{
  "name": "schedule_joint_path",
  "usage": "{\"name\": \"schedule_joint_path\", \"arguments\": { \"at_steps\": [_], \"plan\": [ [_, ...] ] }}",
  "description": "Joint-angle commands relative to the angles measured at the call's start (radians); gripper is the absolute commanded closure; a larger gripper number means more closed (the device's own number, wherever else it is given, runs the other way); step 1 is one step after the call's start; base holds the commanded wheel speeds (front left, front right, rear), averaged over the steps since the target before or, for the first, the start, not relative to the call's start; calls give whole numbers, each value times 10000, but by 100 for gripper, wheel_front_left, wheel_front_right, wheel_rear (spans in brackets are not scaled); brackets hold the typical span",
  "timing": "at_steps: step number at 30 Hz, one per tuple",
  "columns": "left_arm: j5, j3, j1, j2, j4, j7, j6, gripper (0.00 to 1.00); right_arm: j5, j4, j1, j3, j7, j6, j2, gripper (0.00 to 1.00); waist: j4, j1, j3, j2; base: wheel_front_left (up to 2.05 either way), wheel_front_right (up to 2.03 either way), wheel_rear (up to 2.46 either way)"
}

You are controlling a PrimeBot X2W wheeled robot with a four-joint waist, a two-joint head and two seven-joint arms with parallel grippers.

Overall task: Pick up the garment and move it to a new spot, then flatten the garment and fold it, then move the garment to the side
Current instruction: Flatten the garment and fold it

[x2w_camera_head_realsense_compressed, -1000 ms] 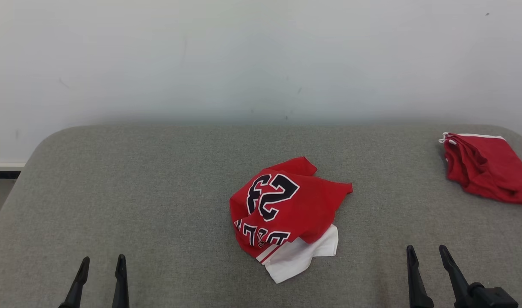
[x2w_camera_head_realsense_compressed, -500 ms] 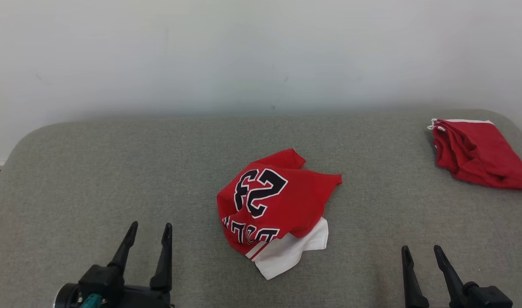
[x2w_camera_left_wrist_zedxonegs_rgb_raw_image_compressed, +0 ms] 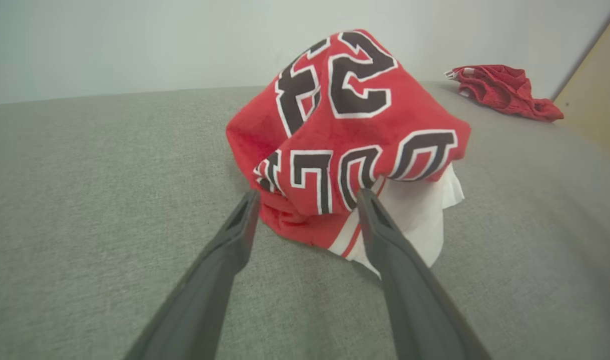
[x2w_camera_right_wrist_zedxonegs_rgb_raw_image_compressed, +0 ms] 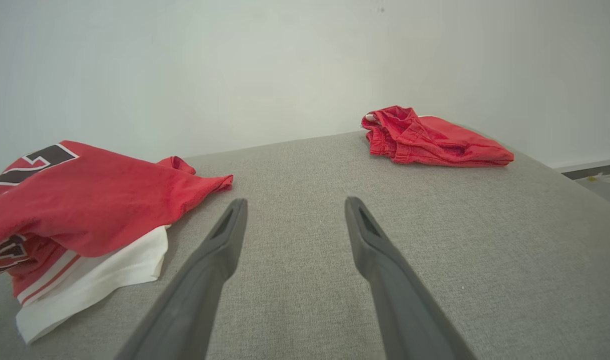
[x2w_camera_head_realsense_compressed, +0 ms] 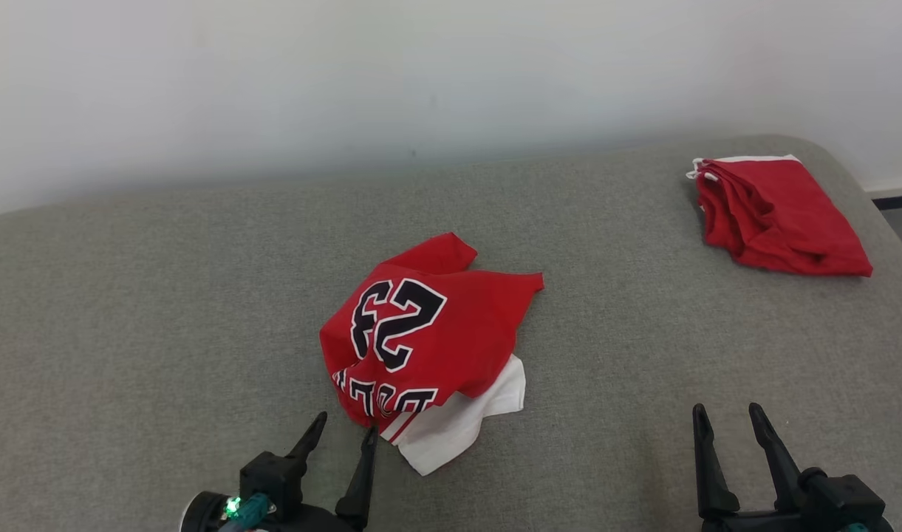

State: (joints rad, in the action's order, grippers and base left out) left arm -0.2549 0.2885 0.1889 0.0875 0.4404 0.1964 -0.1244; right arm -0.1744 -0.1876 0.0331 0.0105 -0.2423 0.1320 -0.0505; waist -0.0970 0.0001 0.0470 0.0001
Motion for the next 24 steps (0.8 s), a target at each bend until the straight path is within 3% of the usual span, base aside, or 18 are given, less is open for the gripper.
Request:
{"name": "schedule_joint_path", "arguments": {
  "at_steps": [1, 13, 19, 20, 21, 24],
  "plan": [
    [-63, 44, 197, -26, 169, 39, -38, 0, 15, -21, -139, -23, -57, -24, 2, 0, -328, -1, 316, -1, 0, 0, 0],
    [-249, 504, 1024, -154, 2073, 59, -57, 0, -165, -285, -508, -61, -170, -24, 4, 0, -1283, -1, 846, -1, 0, 0, 0],
    [-340, 805, 1021, -225, 2884, -423, -47, 0, -170, -376, -533, -57, -206, -24, 4, 0, -1494, -1, 765, -1, 0, 0, 0],
    [-406, 825, 1029, -240, 2976, -491, -47, 21, -162, -376, -538, -44, -211, -24, 4, 0, -1505, -1, 746, -1, 0, 0, 0],
    [-377, 903, 1062, -250, 3069, -556, -50, 96, -152, -377, -538, -32, -217, -24, 4, 0, -1508, -1, 724, -1, 0, 0, 0],
    [-447, 921, 1149, -279, 3129, -350, -12, 100, -107, -349, -438, 54, -211, -24, 2, 0, -1410, -1, 600, -1, 0, 0, 0]
  ]
}}
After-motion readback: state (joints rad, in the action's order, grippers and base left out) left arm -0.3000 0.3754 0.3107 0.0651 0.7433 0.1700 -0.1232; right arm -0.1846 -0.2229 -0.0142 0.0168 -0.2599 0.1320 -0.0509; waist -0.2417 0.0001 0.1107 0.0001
